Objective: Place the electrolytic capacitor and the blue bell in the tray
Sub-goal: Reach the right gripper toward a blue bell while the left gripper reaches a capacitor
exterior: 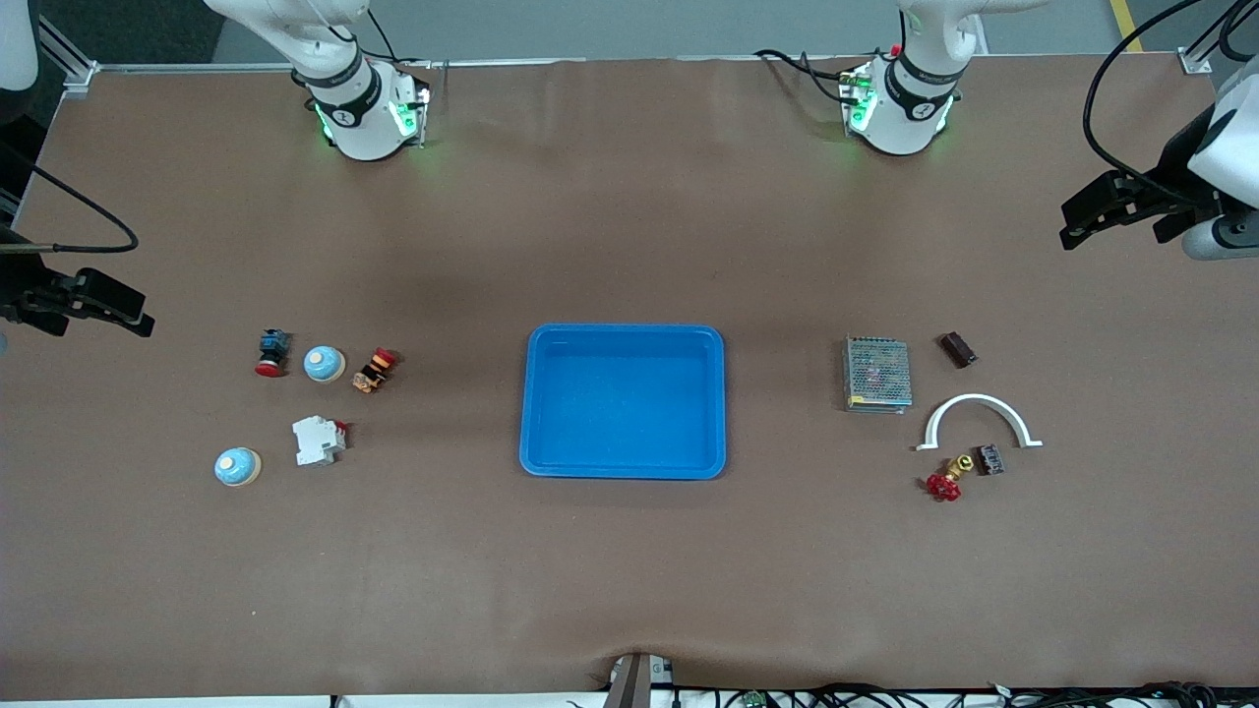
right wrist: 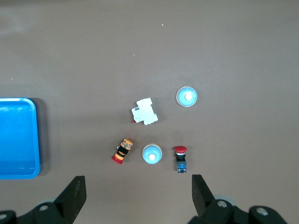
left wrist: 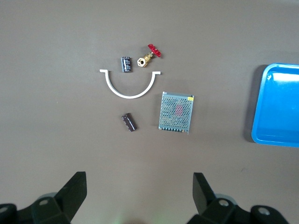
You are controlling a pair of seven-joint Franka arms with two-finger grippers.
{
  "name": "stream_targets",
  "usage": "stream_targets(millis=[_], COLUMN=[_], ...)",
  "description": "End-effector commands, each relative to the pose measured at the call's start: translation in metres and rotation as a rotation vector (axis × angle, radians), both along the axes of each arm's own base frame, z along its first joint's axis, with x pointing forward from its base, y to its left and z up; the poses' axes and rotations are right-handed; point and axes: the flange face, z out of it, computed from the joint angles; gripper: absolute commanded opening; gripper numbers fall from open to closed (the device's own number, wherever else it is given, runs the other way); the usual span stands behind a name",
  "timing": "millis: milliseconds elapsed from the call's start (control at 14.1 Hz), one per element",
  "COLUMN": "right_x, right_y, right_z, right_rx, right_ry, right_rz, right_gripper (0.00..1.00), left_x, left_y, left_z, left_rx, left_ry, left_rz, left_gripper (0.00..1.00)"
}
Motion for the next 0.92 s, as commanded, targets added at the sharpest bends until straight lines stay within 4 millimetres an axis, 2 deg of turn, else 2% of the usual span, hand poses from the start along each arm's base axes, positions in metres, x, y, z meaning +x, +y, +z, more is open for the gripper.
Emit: stream_targets(millis=[0,426,709,851], right_x=[0.002,0.002,0.003,0.004], right_y=[0.002,0.002,0.004,0.021], right_z=[0.002,0.002,0.001,0.0], right_rx=[-0.005,-0.005,0.0,-0.01], right_ry=[-0.004,0.0,0.001,0.004], right_rz=[-0.011,-0.011,-0.001,0.024], right_gripper=[1.0,1.0,1.0,1.0], left_x=[-0.005,0.002,0.012,0.022], left_y=[0.0,0.005,0.009,0.02], left_z=[0.007,0.006,-0.013,-0.032], left_rx=[0.004,0.003,0.001,0.001], left_ry=[0.001,-0.004,0.031,0.062], left_rz=[-0.005,0.001,0.013,0.033], left_gripper=[1.0,1.0,1.0,1.0])
